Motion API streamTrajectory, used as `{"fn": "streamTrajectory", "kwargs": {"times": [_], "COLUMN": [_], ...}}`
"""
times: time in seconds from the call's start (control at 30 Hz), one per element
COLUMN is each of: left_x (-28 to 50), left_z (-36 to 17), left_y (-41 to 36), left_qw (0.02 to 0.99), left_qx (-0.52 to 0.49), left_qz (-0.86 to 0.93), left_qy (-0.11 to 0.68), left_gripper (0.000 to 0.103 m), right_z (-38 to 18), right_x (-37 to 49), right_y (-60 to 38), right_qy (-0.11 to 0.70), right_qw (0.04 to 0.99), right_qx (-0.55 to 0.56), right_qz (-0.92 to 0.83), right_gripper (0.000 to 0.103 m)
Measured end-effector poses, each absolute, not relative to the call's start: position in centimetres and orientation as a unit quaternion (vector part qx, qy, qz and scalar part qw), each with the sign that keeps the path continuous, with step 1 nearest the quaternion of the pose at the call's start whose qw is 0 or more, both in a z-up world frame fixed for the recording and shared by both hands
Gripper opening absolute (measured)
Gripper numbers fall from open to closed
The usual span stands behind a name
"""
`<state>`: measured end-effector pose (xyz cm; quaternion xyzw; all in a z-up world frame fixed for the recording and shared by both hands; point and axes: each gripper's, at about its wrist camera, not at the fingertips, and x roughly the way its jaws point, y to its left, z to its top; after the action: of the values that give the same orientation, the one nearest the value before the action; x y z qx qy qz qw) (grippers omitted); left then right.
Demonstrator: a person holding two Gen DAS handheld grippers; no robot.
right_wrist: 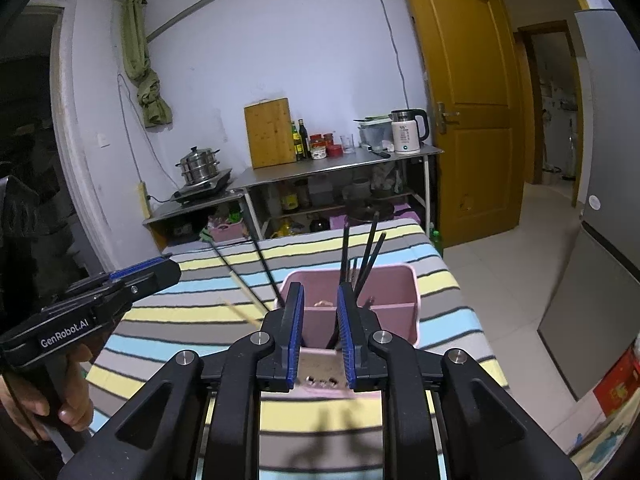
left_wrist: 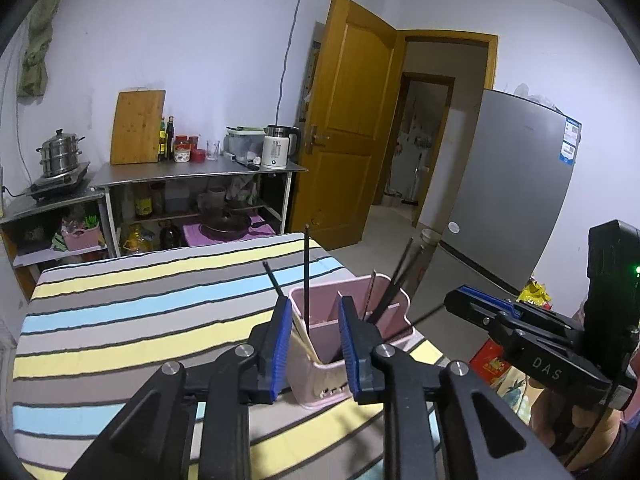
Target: Organize utensils
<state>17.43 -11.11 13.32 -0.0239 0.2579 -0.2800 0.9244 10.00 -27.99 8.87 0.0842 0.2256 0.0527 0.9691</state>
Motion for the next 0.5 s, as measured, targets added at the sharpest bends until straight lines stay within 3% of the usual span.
{"fn": "streamTrajectory", "kwargs": {"times": [0.5], "left_x": [10.9], "left_z": [8.4], "left_y": [-10.9], "left_qw": [0.932], "left_qx": [0.006], "left_qz": [-0.267], "left_qy": [0.246], "left_gripper": [0.028], "right_z": [5.4], "right_x": [5.9], "right_y": [-26.0], "right_qy": [0.228], "right_qw": [0.970], "right_qx": [0.063], "right_qz": [0.053], "right_gripper": [0.022]}}
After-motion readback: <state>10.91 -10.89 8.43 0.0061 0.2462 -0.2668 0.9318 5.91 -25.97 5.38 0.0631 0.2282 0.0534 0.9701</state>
